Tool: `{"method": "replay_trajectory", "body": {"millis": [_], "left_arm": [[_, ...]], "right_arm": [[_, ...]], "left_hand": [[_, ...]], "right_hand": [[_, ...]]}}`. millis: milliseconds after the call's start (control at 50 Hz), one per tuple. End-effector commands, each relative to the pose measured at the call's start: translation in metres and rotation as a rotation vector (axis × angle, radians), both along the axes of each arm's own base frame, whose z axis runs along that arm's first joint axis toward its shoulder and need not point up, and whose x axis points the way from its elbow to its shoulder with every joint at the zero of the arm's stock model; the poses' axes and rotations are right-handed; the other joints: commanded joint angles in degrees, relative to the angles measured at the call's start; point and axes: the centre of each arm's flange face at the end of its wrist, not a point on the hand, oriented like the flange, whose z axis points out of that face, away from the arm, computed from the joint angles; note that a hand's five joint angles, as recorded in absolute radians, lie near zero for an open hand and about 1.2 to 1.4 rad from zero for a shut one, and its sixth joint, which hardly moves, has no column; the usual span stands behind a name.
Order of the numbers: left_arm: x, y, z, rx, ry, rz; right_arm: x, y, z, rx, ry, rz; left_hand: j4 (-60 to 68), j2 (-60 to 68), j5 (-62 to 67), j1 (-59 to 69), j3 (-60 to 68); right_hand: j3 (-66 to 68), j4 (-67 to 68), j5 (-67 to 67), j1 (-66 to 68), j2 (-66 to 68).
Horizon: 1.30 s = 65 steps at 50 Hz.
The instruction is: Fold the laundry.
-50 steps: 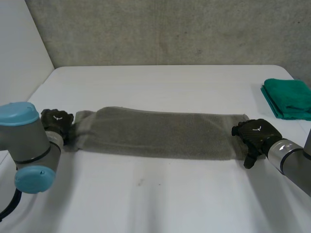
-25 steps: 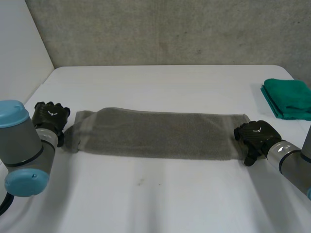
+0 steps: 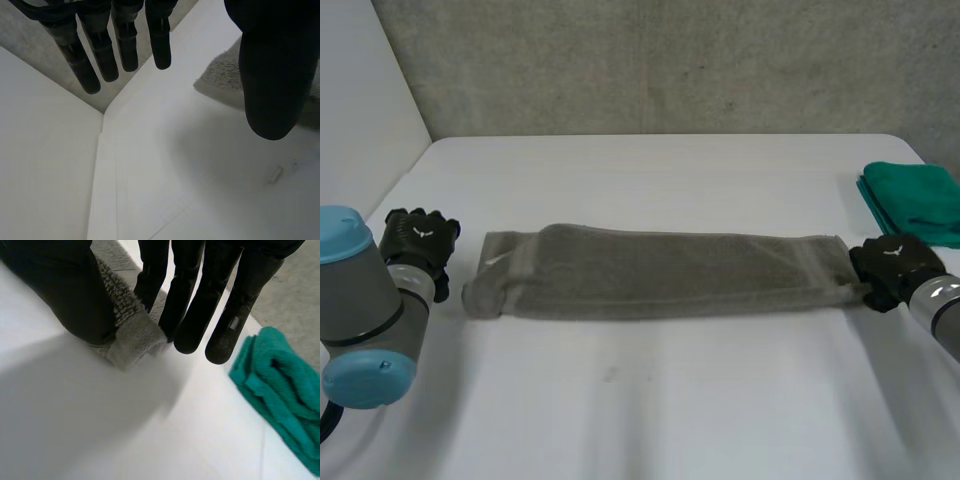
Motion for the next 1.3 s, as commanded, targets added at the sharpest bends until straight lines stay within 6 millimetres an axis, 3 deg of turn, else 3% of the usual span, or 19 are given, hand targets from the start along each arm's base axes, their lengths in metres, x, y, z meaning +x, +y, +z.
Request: {"method": "replay_trajectory", "body": {"millis": [20,200,240,500,580,640,760,840,980,1060,1140,1220,1240,1280,1300], "left_arm": [[0.001,0.001,0.004,-0.009,0.013,0.005],[0.000,0.002,0.003,-0.006,0.018,0.006],[0.002,0.002,0.002,-0.002,0.017,0.009],[0.001,0.004,0.001,0.003,0.016,0.006],[0.001,0.004,0.001,0.003,0.016,0.006],[0.001,0.004,0.001,0.003,0.016,0.006],[0.000,0.007,-0.001,0.010,0.014,0.001],[0.000,0.008,-0.001,0.012,0.014,0.003],[0.000,0.010,0.001,0.010,0.014,0.001],[0.000,0.012,0.002,0.010,0.014,0.000],[-0.001,0.013,0.005,0.001,0.016,-0.003],[-0.003,0.014,0.010,-0.012,0.019,-0.011],[-0.003,0.015,0.012,-0.018,0.020,-0.010],[-0.003,0.015,0.013,-0.020,0.020,-0.010],[-0.003,0.015,0.014,-0.024,0.023,-0.009]], "right_arm": [[-0.005,0.000,0.003,0.002,-0.003,-0.010],[-0.008,-0.002,0.000,0.005,0.019,-0.008],[-0.009,-0.001,-0.001,0.008,0.034,-0.009],[-0.010,0.000,-0.011,0.041,0.026,-0.011],[-0.011,-0.001,-0.016,0.054,0.027,-0.012],[-0.009,0.001,-0.018,0.063,0.022,0.003],[-0.008,0.002,-0.012,0.049,0.001,0.041],[-0.029,-0.005,-0.004,0.037,-0.005,-0.008],[-0.098,-0.024,0.021,-0.038,0.058,-0.113],[-0.113,-0.029,0.028,-0.056,0.147,-0.113],[-0.097,-0.030,0.036,-0.063,0.163,-0.068],[-0.050,-0.032,0.055,-0.123,0.125,0.023],[-0.026,-0.029,0.066,-0.157,0.102,0.074],[-0.003,-0.026,0.077,-0.195,0.085,0.126],[0.024,-0.019,0.089,-0.236,0.067,0.191]], "left_hand": [[0.6,0.2,1.0,-1.0,0.3],[0.6,0.2,1.0,-1.0,0.3],[0.6,0.2,1.0,-1.0,0.3],[0.6,0.2,1.0,-1.0,0.3],[0.6,0.2,1.0,-1.0,0.3],[0.6,0.2,1.0,-1.0,0.3],[0.6,0.2,1.0,-1.0,0.3],[0.6,0.2,1.0,-1.0,0.3],[0.6,0.2,1.0,-1.0,0.3],[0.4,0.1,0.9,-1.2,0.1],[-0.4,-0.8,0.0,-2.0,-0.7],[-0.9,-1.3,-0.5,-2.5,-1.2],[-1.3,-1.6,-0.8,-2.8,-1.5],[-1.4,-1.8,-1.0,-3.0,-1.7],[-1.4,-1.8,-1.0,-3.0,-1.7]], "right_hand": [[12.4,12.0,20.9,24.0,12.7],[12.4,12.0,20.9,24.0,12.7],[-6.3,-6.7,2.2,5.3,-6.0],[-13.8,-14.1,-5.3,-2.1,-13.5],[-13.8,-14.1,-5.3,-2.1,-13.5],[10.8,10.5,19.3,22.5,11.1],[12.4,12.0,20.9,24.0,12.7],[12.4,12.0,20.9,24.0,12.7],[12.4,12.0,20.9,24.0,12.7],[12.4,12.0,20.9,24.0,12.7],[12.4,12.0,20.9,24.0,12.7],[12.4,12.0,20.9,24.0,12.7],[12.4,12.0,20.9,24.0,12.7],[12.4,12.0,20.9,24.0,12.7],[12.4,12.0,20.9,24.0,12.7]]}}
